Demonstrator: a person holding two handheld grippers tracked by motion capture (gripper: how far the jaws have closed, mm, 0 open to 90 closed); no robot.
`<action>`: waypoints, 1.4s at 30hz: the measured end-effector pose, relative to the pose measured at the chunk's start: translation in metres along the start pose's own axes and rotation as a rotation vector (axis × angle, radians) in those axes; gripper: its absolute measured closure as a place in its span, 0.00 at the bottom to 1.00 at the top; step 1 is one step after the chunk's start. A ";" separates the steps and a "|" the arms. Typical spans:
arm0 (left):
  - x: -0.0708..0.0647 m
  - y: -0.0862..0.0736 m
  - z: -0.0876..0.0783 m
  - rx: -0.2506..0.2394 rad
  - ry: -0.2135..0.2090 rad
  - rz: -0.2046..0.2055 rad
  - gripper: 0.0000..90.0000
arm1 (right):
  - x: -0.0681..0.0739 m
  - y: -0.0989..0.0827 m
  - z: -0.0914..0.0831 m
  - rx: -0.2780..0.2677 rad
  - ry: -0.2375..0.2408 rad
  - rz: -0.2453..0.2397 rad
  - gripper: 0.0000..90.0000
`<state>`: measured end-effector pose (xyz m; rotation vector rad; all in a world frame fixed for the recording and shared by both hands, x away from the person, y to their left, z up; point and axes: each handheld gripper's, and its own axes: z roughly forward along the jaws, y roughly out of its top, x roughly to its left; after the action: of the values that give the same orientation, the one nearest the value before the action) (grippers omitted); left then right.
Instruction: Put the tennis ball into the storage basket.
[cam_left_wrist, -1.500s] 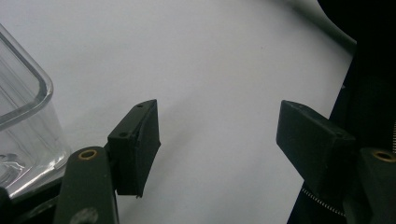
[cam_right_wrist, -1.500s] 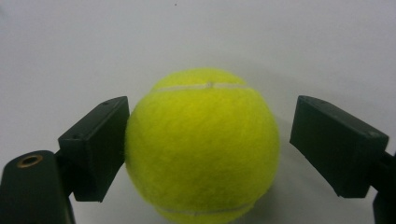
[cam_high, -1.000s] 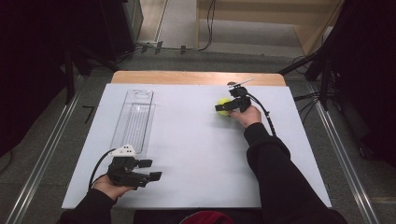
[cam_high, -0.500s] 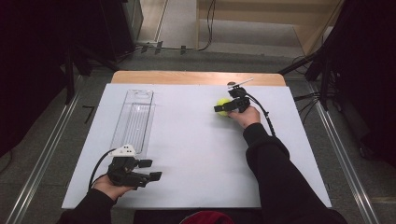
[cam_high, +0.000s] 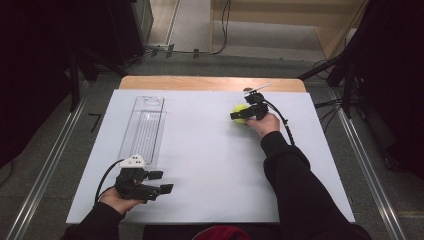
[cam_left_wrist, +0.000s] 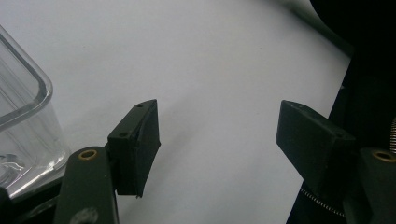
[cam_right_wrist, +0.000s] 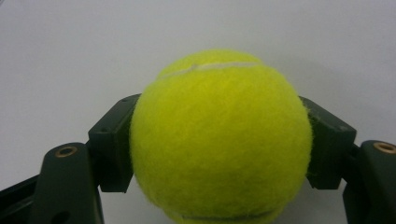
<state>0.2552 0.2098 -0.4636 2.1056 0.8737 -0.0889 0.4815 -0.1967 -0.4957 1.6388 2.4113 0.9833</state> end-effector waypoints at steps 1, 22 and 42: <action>0.000 0.000 0.000 0.000 0.000 -0.001 0.34 | 0.000 0.000 -0.001 -0.001 0.001 0.007 0.26; 0.000 0.001 0.001 0.003 0.003 0.001 0.34 | 0.003 -0.002 -0.024 -0.034 0.017 -0.001 0.26; 0.001 0.001 0.001 0.001 0.010 0.002 0.34 | 0.026 -0.011 -0.040 -0.056 0.075 -0.063 0.26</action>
<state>0.2563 0.2093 -0.4638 2.1097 0.8774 -0.0776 0.4455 -0.1953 -0.4628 1.5251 2.4425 1.1103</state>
